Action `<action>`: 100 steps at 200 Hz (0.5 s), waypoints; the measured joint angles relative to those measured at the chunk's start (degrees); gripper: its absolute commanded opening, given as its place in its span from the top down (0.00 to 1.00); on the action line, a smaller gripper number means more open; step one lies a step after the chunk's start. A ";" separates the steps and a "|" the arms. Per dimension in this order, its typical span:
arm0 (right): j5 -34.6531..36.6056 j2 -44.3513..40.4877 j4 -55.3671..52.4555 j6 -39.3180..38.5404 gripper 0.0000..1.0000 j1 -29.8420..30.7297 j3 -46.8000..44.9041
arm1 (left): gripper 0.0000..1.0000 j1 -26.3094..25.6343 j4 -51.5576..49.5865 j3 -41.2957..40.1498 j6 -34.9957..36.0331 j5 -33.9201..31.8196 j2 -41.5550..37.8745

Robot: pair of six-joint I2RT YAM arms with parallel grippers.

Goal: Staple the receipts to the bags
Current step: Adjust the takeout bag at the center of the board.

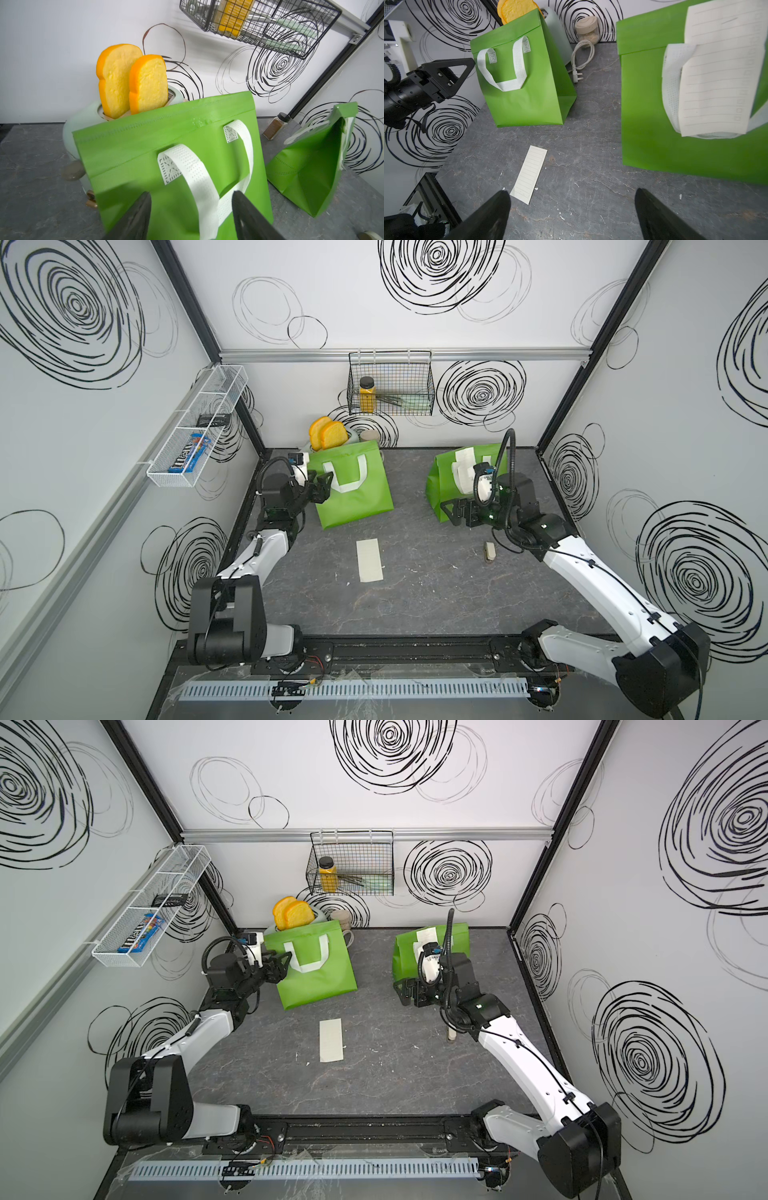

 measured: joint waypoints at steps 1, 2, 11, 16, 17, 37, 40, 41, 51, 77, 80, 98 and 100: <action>0.04 0.07 0.04 -0.04 0.03 0.09 0.00 | 0.32 -0.09 -0.04 0.00 0.00 -0.07 -0.04; 0.07 0.09 0.04 -0.04 0.03 0.13 0.00 | 0.32 -0.26 -0.13 0.02 -0.02 -0.20 -0.11; 0.11 0.42 0.17 -0.11 0.03 0.57 0.00 | 0.32 -1.42 -0.66 0.11 -0.02 -0.79 -0.35; 0.15 0.52 0.17 -0.13 0.03 0.76 0.00 | 0.33 -2.12 -1.14 0.28 -0.02 -1.18 -0.35; 0.15 0.57 0.17 -0.13 0.03 0.79 0.00 | 0.33 -2.32 -1.25 0.35 -0.04 -1.29 -0.35; 0.31 0.63 0.48 -0.13 0.03 0.94 0.00 | 0.34 -4.46 -3.23 1.18 -0.42 -2.45 0.35; 0.33 0.63 0.55 -0.13 0.03 0.98 0.00 | 0.35 -4.70 -3.41 1.38 -0.55 -2.58 0.66; 0.33 0.63 0.57 -0.13 0.03 0.98 0.00 | 0.35 -4.76 -3.43 1.42 -0.57 -2.62 0.72; 0.37 0.63 0.74 -0.13 0.03 1.09 0.00 | 0.40 -5.33 -3.85 2.12 -0.92 -3.06 1.81; 0.76 0.61 1.03 -0.13 0.03 1.99 0.00 | 0.66 -6.40 -5.90 2.91 -1.75 -4.07 3.96; 0.76 0.61 1.07 -0.11 0.03 2.19 0.00 | 0.69 -6.58 -6.21 2.91 -2.01 -4.09 4.09; 0.96 0.61 1.53 -0.09 0.03 3.39 -0.04 | 0.91 -8.35 -7.17 2.91 -2.10 -4.15 4.44; 0.98 0.61 1.60 -0.07 0.03 3.52 -0.04 | 0.93 -8.66 -7.23 2.91 -2.21 -4.02 4.44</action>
